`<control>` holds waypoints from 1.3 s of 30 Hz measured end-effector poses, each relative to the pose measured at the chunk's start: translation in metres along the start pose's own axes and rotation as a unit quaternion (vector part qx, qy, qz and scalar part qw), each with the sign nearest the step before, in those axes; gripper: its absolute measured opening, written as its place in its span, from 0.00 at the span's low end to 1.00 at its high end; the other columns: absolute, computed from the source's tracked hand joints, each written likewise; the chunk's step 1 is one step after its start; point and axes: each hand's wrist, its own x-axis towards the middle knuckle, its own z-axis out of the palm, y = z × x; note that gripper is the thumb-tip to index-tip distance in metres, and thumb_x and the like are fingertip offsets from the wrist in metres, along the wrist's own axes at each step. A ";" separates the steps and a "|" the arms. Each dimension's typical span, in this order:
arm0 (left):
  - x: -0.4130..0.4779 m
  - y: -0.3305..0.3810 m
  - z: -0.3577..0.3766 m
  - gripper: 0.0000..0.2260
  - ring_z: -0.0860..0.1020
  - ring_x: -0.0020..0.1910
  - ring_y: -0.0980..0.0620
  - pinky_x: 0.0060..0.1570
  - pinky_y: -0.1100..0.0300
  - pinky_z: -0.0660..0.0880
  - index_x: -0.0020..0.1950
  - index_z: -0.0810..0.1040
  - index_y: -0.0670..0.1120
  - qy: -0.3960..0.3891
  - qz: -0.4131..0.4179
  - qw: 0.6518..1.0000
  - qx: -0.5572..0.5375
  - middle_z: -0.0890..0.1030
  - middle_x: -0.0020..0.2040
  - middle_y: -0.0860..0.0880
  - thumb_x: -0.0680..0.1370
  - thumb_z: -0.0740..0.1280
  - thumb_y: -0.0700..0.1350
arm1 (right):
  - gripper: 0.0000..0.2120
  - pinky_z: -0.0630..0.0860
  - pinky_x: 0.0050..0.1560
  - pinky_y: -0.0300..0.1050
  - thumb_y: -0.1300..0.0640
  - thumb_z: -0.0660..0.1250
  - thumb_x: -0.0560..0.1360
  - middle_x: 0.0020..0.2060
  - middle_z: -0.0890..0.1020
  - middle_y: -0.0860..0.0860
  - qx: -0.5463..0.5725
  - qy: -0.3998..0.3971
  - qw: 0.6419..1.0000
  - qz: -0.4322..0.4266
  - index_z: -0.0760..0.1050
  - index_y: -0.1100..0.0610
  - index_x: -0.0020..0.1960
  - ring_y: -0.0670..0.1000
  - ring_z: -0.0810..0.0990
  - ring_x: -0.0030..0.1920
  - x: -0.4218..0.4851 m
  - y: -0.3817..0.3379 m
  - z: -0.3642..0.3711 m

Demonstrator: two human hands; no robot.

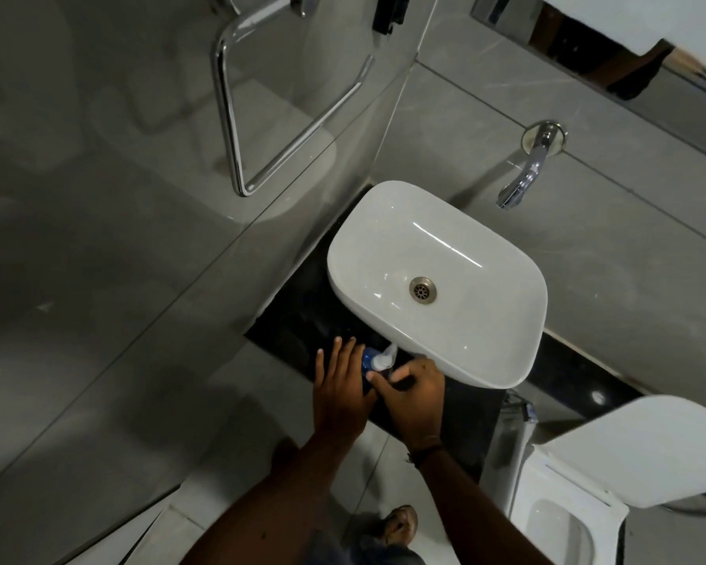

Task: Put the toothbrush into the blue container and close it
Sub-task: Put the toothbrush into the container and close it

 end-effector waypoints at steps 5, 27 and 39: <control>-0.001 0.000 -0.001 0.24 0.69 0.75 0.41 0.73 0.35 0.66 0.70 0.76 0.39 -0.009 0.001 1.000 0.003 0.78 0.71 0.41 0.77 0.73 0.48 | 0.32 0.71 0.70 0.49 0.51 0.82 0.65 0.61 0.80 0.51 0.014 -0.088 0.996 -0.019 0.78 0.54 0.66 0.51 0.76 0.63 -0.005 0.007 0.000; -0.001 -0.002 0.006 0.21 0.70 0.75 0.43 0.74 0.36 0.65 0.70 0.76 0.41 0.003 -0.002 1.000 0.001 0.78 0.71 0.43 0.80 0.64 0.50 | 0.20 0.84 0.46 0.46 0.50 0.83 0.65 0.40 0.83 0.45 0.097 0.002 0.994 0.050 0.78 0.28 0.43 0.45 0.84 0.42 0.004 -0.017 0.011; 0.000 -0.003 -0.003 0.27 0.68 0.77 0.43 0.75 0.36 0.63 0.73 0.73 0.41 -0.038 -0.003 0.999 0.003 0.77 0.73 0.43 0.77 0.61 0.53 | 0.40 0.78 0.68 0.41 0.64 0.82 0.67 0.64 0.80 0.46 0.114 -0.149 0.982 0.026 0.73 0.51 0.75 0.44 0.80 0.64 0.006 -0.011 -0.015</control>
